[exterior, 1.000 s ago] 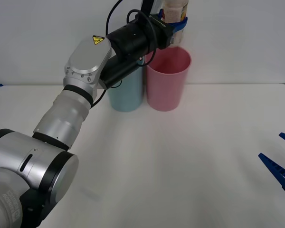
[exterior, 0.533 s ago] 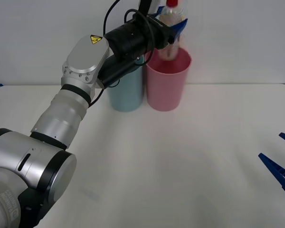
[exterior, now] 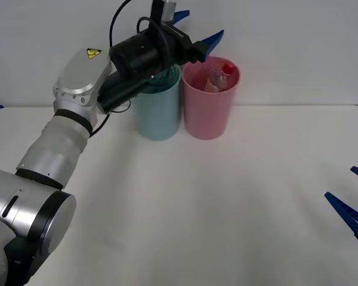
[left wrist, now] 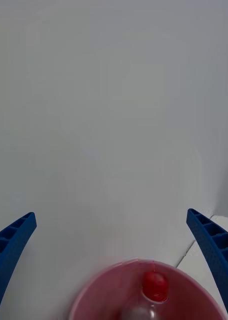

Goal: Grasp the object on the table and drop it into the matching bin: aluminum can to the light blue bin, PET bottle to the pink bin.

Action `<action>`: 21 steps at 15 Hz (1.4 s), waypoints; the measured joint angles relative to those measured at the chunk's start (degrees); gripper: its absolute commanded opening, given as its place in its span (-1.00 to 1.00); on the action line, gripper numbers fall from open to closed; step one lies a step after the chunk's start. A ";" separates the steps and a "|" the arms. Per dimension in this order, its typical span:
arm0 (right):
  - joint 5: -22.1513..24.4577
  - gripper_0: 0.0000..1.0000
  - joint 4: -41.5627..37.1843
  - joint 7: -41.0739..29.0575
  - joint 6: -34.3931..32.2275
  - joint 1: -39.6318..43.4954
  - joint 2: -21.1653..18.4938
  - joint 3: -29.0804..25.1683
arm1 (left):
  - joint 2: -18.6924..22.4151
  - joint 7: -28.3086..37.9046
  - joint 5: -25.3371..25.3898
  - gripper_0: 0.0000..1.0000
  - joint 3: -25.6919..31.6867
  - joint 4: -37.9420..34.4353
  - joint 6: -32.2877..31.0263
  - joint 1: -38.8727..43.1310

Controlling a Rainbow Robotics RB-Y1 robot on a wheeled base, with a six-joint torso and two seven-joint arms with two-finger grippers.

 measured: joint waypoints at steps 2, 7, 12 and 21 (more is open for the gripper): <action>0.00 1.00 0.00 0.00 0.00 0.00 0.00 0.00 | 3.10 0.21 3.92 1.00 0.00 -2.68 -2.03 2.84; 0.00 1.00 0.00 0.00 0.00 0.00 0.00 0.00 | 10.73 0.12 12.33 1.00 0.73 -15.71 -4.33 15.87; 0.00 1.00 0.00 0.00 0.00 0.00 0.00 0.00 | 14.47 -0.01 14.32 1.00 10.45 -24.94 -12.26 28.98; 0.00 1.00 0.00 0.00 0.00 0.00 0.00 0.00 | 17.55 -2.75 14.03 1.00 28.93 -29.94 -27.85 44.18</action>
